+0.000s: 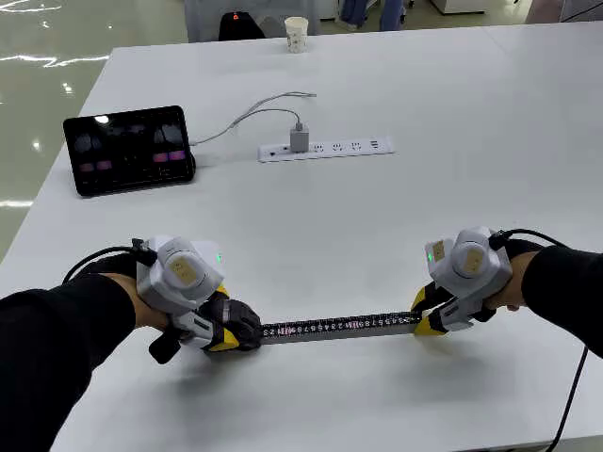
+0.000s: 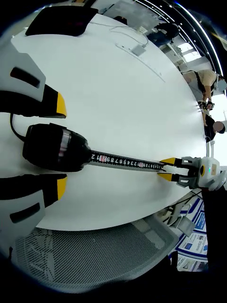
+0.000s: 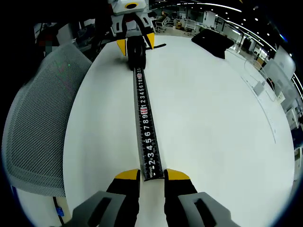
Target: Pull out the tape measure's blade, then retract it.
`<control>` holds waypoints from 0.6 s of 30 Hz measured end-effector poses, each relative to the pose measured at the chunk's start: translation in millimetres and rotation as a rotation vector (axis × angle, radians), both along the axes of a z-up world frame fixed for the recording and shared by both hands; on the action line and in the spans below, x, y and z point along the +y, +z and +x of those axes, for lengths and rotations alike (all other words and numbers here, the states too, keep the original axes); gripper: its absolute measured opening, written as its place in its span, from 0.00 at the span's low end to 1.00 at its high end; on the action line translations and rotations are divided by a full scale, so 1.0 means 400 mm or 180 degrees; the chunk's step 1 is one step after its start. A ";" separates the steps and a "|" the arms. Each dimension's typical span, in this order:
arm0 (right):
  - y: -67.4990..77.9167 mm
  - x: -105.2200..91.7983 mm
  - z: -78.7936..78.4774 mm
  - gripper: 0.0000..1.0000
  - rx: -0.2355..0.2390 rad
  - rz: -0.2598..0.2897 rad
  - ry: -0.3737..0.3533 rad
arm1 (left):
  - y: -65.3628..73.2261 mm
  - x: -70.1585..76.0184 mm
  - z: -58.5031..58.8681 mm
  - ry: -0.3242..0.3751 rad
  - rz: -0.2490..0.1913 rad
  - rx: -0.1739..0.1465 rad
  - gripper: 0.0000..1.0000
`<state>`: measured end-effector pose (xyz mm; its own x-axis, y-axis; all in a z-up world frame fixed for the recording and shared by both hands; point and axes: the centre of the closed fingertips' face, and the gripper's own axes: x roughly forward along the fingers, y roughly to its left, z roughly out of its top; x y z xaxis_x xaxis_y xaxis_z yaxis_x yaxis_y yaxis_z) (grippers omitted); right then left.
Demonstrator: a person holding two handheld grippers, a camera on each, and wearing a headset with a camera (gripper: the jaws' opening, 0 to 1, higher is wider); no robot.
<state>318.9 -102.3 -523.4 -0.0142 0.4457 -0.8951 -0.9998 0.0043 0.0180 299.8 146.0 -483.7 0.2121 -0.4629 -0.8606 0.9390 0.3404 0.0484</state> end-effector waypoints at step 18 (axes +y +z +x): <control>0.031 -0.032 0.015 0.33 -0.0046 0.0272 -0.0844 | 0.009 0.065 0.004 0.0598 -0.0225 0.0063 0.63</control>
